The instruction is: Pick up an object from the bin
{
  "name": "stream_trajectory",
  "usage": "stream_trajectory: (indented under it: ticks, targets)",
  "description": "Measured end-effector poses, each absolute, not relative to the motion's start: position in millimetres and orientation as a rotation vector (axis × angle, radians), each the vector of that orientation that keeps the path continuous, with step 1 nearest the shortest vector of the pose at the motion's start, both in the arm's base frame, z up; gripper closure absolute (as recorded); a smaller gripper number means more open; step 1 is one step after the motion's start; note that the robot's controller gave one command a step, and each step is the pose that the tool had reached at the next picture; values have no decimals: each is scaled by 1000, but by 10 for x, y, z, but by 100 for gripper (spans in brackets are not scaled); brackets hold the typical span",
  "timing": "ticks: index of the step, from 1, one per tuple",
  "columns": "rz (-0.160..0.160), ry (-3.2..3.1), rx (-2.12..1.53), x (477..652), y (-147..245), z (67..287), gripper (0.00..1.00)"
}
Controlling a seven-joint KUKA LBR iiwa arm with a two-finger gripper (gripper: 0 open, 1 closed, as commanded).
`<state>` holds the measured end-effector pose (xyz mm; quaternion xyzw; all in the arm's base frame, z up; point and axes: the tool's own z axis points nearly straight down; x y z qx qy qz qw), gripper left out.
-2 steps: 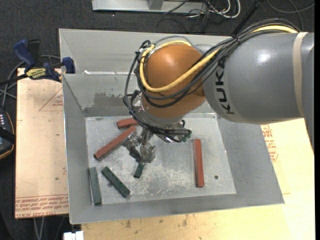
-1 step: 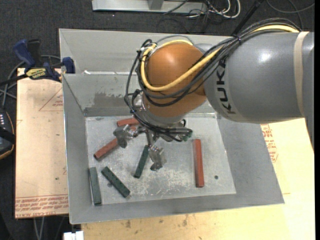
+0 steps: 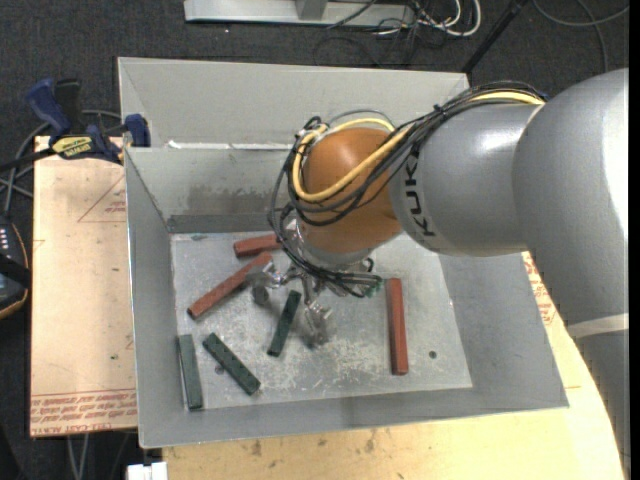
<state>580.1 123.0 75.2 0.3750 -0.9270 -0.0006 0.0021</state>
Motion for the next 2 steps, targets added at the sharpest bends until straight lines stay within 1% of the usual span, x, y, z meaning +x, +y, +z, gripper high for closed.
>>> stream_trajectory:
  ticks: [1, 2]
  targets:
    - [-3, -2911, 1183, 5806, 1254, 797, 100]
    - [2, -2918, 1198, 5972, 1197, 2452, 100]
